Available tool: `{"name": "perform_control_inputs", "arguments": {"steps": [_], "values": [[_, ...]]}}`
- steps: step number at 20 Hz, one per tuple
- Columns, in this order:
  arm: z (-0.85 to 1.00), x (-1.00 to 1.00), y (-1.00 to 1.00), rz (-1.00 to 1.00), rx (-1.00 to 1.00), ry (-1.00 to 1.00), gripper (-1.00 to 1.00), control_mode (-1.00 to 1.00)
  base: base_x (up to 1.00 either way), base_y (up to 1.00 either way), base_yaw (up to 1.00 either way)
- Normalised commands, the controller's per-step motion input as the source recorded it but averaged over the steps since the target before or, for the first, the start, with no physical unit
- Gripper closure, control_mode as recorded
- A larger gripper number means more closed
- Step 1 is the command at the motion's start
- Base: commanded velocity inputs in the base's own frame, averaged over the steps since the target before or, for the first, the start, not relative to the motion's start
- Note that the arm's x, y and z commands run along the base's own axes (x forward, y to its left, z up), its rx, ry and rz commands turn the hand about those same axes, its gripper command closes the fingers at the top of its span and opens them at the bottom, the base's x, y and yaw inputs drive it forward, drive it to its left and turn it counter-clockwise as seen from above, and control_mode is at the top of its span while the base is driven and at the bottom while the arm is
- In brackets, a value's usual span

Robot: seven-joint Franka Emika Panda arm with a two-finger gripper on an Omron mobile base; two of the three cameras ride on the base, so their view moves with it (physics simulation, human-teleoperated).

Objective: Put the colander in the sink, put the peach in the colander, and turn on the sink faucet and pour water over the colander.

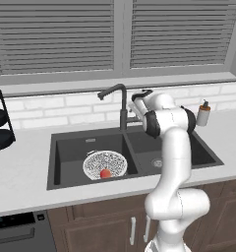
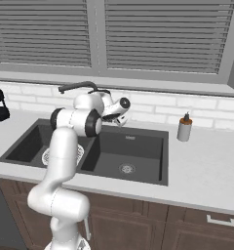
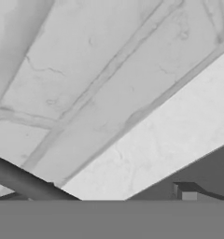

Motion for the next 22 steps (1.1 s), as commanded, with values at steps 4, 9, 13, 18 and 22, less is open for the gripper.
{"name": "perform_control_inputs", "arguments": {"steps": [4, 9, 13, 18, 22], "values": [[-0.30, 0.19, 0.00, -0.03, 0.00, 0.01, 1.00, -1.00, 0.00, 0.00, 0.00], [-0.20, 0.01, -0.06, -0.03, 0.00, 0.00, 1.00, -1.00, 0.00, 0.00, 0.00], [-0.11, 0.00, -0.26, -0.05, 0.00, 0.00, 1.00, -1.00, 0.00, 0.00, 0.00], [-0.11, -0.03, -0.35, -0.11, 0.00, 0.00, 1.00, -1.00, 0.00, 0.00, 0.00], [-0.12, -0.04, -0.54, -0.15, 0.01, 0.00, 1.00, -1.00, 0.00, 0.00, 0.00]]}}
